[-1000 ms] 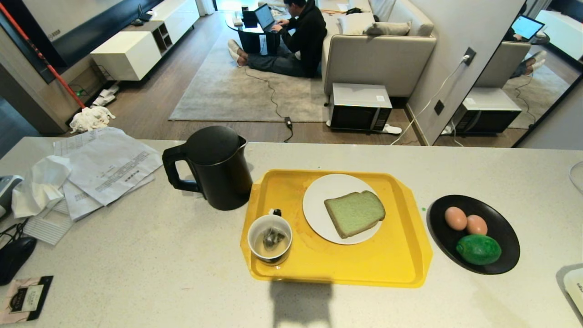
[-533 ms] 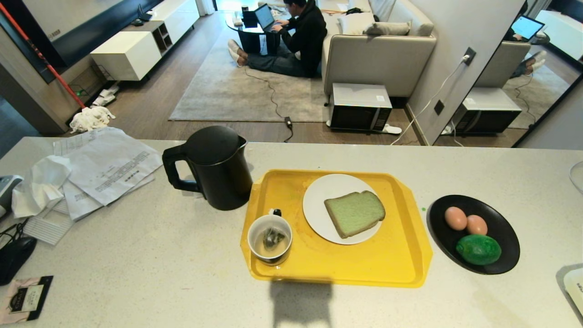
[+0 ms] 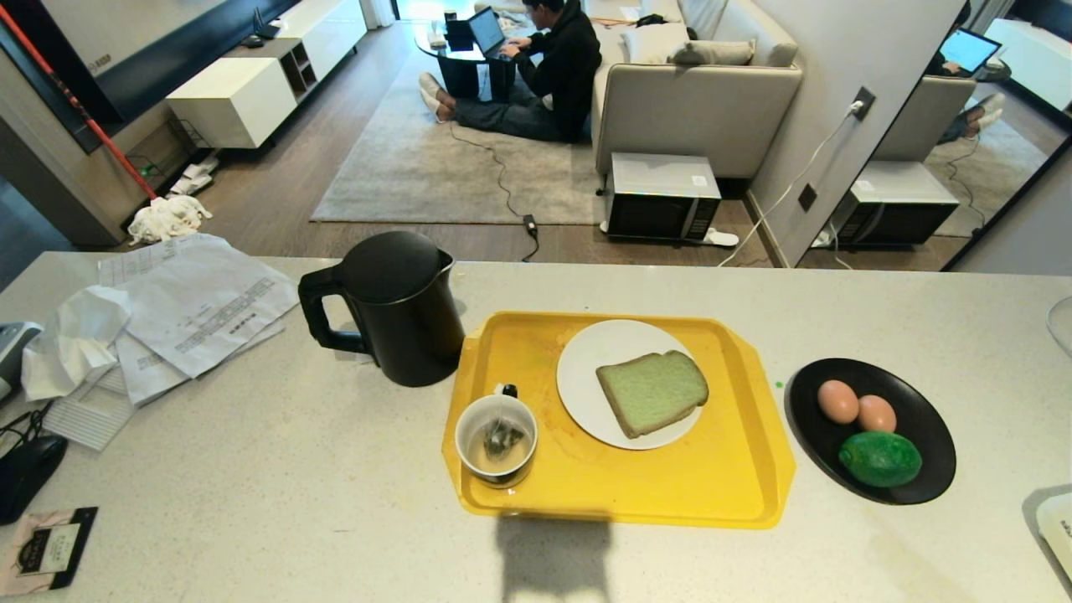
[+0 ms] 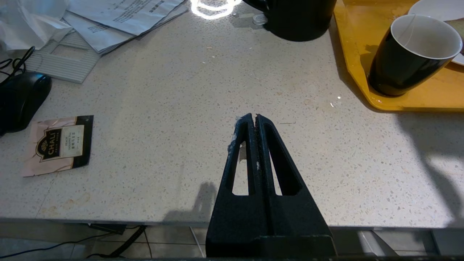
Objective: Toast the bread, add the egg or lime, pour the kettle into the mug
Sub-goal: Pick up the egg
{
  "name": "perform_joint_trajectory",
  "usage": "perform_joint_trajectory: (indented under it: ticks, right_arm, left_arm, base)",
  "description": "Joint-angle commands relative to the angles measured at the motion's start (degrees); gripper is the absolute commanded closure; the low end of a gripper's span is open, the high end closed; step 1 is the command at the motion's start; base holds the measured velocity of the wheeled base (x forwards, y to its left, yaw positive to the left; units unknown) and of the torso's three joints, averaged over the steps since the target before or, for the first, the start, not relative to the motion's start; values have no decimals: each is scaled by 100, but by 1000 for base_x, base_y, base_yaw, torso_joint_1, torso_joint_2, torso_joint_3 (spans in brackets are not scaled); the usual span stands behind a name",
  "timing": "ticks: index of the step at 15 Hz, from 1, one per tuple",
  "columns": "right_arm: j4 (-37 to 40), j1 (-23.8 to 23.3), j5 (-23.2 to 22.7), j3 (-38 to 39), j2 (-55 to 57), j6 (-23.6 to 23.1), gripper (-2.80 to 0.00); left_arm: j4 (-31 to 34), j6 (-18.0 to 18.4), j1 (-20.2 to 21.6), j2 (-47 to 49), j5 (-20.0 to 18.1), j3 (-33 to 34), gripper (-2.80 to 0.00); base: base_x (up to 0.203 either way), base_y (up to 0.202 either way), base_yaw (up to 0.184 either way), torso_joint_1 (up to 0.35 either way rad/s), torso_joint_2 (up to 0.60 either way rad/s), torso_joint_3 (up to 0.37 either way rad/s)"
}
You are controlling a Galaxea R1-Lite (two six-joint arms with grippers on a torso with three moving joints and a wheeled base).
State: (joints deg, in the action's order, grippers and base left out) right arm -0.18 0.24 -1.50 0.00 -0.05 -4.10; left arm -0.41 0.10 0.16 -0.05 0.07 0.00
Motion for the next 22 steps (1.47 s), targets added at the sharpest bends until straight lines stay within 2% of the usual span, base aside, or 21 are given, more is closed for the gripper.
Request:
perform_joint_trajectory:
  ticks: [1,22]
  right_arm:
    - [1,2,-8,9,5,-3,0]
    - [1,2,-17,9,5,-38,0]
  left_arm:
    - [-2,-1,2,2,1,0,0]
    - [-2,-1,2,5,1,0,0]
  base:
    - [0,0,0,0,0,0]
    - [0,0,0,0,0,0]
